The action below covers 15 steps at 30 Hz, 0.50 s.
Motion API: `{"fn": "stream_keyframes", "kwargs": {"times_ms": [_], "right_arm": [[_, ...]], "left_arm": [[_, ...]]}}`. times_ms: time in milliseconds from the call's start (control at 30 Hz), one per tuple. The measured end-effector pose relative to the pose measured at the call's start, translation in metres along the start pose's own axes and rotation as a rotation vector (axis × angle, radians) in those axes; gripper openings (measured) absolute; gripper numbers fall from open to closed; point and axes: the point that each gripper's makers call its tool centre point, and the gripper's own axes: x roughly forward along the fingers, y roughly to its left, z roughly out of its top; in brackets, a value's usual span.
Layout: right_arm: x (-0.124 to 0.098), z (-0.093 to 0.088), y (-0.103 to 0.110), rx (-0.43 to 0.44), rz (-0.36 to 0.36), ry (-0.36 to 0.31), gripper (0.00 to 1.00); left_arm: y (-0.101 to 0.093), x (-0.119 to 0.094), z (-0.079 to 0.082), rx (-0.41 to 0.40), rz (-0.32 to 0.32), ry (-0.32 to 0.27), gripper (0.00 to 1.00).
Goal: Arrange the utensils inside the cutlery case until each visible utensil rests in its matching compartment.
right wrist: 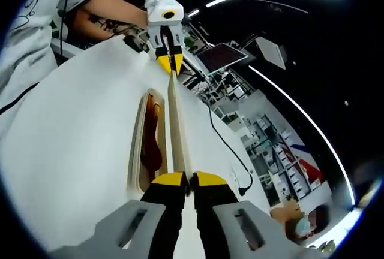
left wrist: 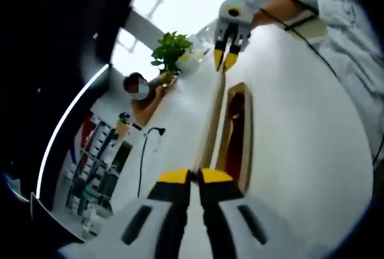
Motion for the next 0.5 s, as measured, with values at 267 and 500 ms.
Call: {"fn": "stream_keyframes", "kwargs": {"times_ms": [267,500], "right_arm": [[0.007,0.0,0.01,-0.012,0.021,-0.001,0.04],[0.011,-0.001,0.01,-0.045,0.005,0.0,0.04]], "left_arm": [[-0.003,0.0,-0.009,-0.001,-0.007,-0.001,0.05],[-0.007,0.005,-0.019,0.002,-0.008,0.013,0.06]]}}
